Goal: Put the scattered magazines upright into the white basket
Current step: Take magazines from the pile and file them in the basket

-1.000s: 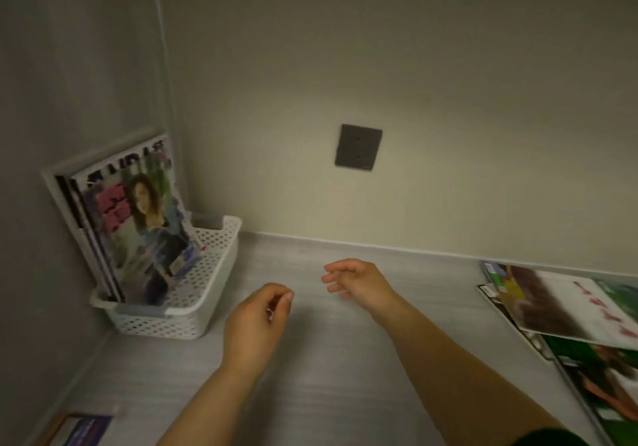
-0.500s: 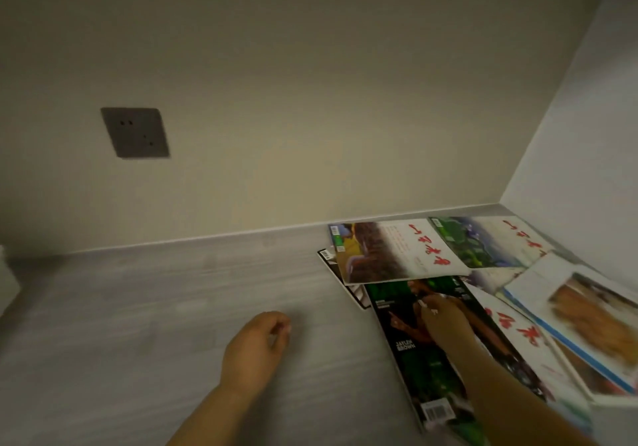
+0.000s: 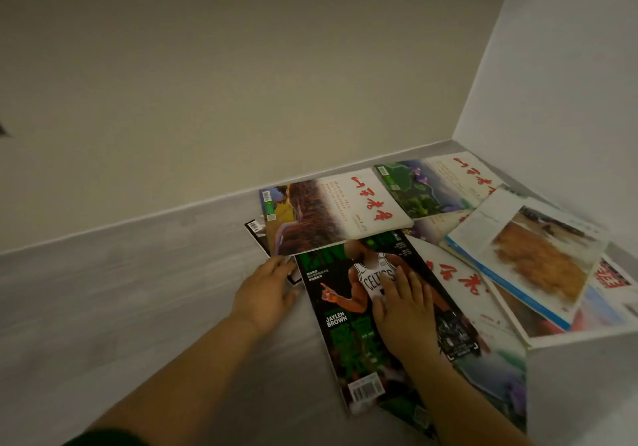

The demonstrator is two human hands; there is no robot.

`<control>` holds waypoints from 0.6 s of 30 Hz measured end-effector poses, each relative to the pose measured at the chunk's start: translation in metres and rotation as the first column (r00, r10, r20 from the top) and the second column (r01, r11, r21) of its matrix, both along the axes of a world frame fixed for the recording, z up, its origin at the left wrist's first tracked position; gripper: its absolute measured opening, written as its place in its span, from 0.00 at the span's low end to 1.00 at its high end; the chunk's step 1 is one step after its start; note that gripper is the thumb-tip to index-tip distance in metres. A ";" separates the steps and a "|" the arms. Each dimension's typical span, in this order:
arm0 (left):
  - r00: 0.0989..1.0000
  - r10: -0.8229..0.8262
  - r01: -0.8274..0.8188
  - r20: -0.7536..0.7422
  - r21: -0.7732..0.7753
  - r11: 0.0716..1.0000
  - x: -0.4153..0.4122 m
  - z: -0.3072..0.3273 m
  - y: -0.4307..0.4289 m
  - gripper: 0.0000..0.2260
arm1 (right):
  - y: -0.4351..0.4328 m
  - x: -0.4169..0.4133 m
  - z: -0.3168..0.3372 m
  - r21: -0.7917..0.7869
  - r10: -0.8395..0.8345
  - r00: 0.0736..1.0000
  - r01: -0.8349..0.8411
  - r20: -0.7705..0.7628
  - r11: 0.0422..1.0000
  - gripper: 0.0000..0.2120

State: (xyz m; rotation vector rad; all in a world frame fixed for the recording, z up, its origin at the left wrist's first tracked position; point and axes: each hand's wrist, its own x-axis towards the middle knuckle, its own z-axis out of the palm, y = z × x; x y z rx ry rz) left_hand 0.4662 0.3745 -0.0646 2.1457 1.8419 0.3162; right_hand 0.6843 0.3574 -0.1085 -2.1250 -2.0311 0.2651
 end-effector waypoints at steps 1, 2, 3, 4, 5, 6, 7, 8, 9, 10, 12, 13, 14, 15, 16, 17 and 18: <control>1.000 -0.006 0.007 -0.023 0.009 1.000 0.003 -0.001 0.008 0.23 | 0.001 0.000 -0.001 0.003 0.003 1.000 -0.003 -0.005 1.000 0.24; 0.997 -0.022 0.022 -0.071 0.003 1.000 0.006 -0.003 0.016 0.23 | 0.001 0.000 -0.002 0.002 0.001 1.000 -0.001 -0.011 1.000 0.24; 0.989 -0.047 0.045 -0.140 -0.015 0.999 0.007 -0.006 0.024 0.24 | 0.001 0.000 -0.003 0.003 0.001 1.000 -0.001 -0.018 1.000 0.24; 0.975 -0.083 0.078 -0.206 -0.036 0.996 0.007 -0.008 0.031 0.24 | 0.001 0.000 -0.004 0.006 0.001 1.000 -0.001 -0.023 1.000 0.24; 0.962 -0.121 0.111 -0.243 -0.054 0.992 0.007 -0.011 0.038 0.25 | 0.001 0.000 -0.004 0.012 0.002 1.000 -0.002 -0.029 1.000 0.24; 0.955 -0.155 0.141 -0.254 -0.072 0.987 0.007 -0.013 0.044 0.26 | 0.001 0.001 -0.005 0.020 0.003 0.999 -0.003 -0.036 1.000 0.24; 0.953 -0.179 0.161 -0.244 -0.092 0.983 0.007 -0.015 0.048 0.27 | 0.001 0.002 -0.006 0.024 0.006 0.999 -0.005 -0.040 1.000 0.24; 0.954 -0.198 0.177 -0.226 -0.109 0.978 0.006 -0.017 0.051 0.28 | 0.002 0.002 -0.007 0.024 0.009 0.999 -0.008 -0.043 1.000 0.23; 0.961 -0.200 0.179 -0.193 -0.120 0.976 0.006 -0.017 0.053 0.28 | 0.002 0.003 -0.007 0.022 0.009 0.999 -0.008 -0.046 1.000 0.23; 0.971 -0.189 0.171 -0.145 -0.125 0.977 0.007 -0.016 0.055 0.26 | 0.003 0.003 -0.008 0.023 0.008 0.999 -0.007 -0.048 1.000 0.23; 0.995 -0.098 0.101 0.028 -0.096 0.990 0.009 -0.012 0.060 0.21 | 0.006 0.003 -0.008 0.021 0.006 0.999 -0.005 -0.049 1.000 0.23; 0.993 -0.052 0.060 0.106 -0.072 0.996 0.011 -0.009 0.063 0.18 | 0.006 0.003 -0.008 0.019 0.006 0.999 -0.005 -0.049 1.000 0.24; 0.990 -0.037 0.044 0.138 -0.046 0.998 0.013 -0.007 0.066 0.18 | 0.006 0.003 -0.009 0.016 0.005 0.999 -0.005 -0.048 1.000 0.24; 0.993 -0.049 0.052 0.109 -0.024 0.998 0.016 -0.008 0.069 0.20 | 0.006 0.003 -0.009 0.013 0.005 0.999 -0.005 -0.047 1.000 0.24; 0.997 -0.067 0.068 0.045 -0.018 0.997 0.017 -0.010 0.073 0.22 | 0.005 0.002 -0.008 0.012 0.005 0.999 -0.004 -0.048 1.000 0.24; 0.997 -0.076 0.075 -0.033 -0.027 0.997 0.018 -0.012 0.078 0.24 | 0.005 0.002 -0.008 0.010 0.004 0.999 -0.003 -0.047 1.000 0.24; 0.994 -0.066 0.062 -0.092 -0.044 0.997 0.020 -0.014 0.083 0.25 | 0.005 0.002 -0.008 0.009 0.004 0.999 -0.003 -0.045 1.000 0.24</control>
